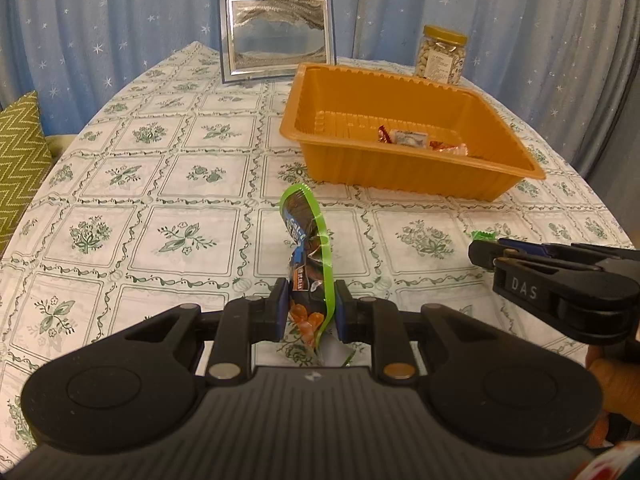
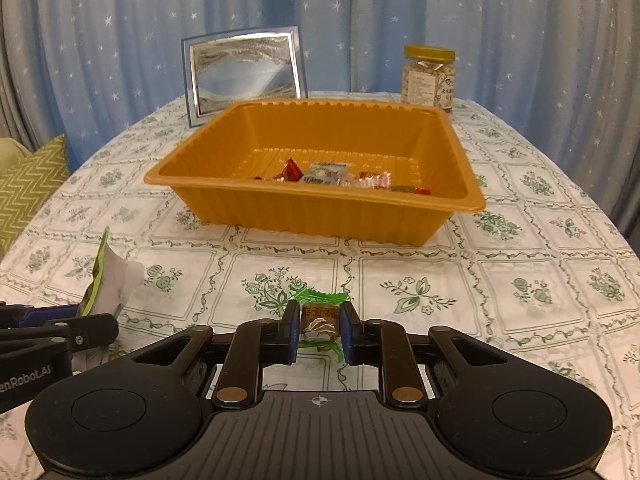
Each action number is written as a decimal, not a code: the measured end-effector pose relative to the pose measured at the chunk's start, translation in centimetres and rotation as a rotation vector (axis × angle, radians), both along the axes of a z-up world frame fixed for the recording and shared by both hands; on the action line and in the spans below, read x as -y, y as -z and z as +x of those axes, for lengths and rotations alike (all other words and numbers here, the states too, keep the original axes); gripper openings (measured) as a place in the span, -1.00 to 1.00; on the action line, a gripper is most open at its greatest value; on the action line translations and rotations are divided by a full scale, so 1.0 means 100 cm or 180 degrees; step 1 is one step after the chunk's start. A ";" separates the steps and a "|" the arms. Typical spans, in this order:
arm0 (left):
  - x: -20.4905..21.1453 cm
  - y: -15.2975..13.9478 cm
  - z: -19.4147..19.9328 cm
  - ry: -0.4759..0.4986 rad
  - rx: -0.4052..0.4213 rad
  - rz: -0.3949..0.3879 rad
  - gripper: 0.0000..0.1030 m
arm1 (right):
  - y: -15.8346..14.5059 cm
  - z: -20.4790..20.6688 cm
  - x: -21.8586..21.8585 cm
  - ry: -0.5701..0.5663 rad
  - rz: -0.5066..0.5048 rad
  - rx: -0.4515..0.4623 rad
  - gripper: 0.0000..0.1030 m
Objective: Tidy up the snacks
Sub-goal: 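Carry both held snacks over the orange tray and lower them inside, then open both grippers to release the snacks into the tray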
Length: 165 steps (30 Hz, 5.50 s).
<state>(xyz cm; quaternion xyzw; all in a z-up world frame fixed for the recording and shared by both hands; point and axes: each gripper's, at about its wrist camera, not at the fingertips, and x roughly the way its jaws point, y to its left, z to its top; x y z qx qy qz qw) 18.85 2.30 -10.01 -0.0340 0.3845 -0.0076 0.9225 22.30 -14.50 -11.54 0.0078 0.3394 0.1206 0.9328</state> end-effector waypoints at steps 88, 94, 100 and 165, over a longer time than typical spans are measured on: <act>0.009 -0.054 0.238 0.0725 -0.0370 0.0183 -0.60 | -0.076 0.207 0.045 -0.0084 0.0351 -0.0488 -0.59; 0.012 -0.042 0.246 0.0717 -0.0432 0.0176 -0.60 | -0.062 0.220 0.037 -0.0107 0.0334 -0.0588 -0.59; 0.016 -0.036 0.250 0.0720 -0.0418 0.0214 -0.60 | -0.053 0.228 0.033 -0.0113 0.0369 -0.0657 -0.59; 0.008 -0.067 0.222 0.0553 -0.0170 0.0227 0.94 | -0.077 0.217 0.077 0.0154 0.0628 -0.0775 0.64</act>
